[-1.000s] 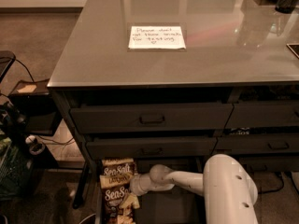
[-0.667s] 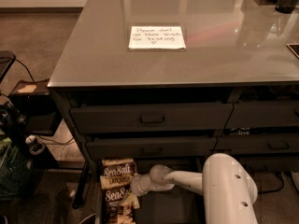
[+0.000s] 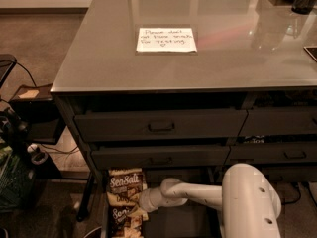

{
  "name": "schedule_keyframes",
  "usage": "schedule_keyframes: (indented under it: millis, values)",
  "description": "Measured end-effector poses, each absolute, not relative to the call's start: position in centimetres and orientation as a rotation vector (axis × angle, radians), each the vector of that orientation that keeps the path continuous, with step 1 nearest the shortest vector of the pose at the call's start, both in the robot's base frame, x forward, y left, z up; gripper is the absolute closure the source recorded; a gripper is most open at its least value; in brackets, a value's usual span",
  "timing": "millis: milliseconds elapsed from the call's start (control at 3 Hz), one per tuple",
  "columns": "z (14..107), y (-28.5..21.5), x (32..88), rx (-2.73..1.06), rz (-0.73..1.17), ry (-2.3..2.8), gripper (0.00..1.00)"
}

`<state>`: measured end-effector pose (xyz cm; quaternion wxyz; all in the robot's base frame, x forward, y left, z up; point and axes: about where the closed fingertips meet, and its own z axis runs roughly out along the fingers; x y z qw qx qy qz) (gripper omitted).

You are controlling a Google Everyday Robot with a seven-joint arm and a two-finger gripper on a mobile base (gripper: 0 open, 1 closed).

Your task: Pick brown chip bag from bottom drawer and place on counter

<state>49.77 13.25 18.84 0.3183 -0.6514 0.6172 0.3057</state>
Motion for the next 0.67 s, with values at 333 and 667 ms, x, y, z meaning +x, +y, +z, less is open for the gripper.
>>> schedule_keyframes:
  millis: [333,667]
  values:
    - [20.4,13.0,49.1,-1.707,0.804,1.597,1.0]
    - [23.2,12.5,48.1,-1.688,0.823,1.562,1.0]
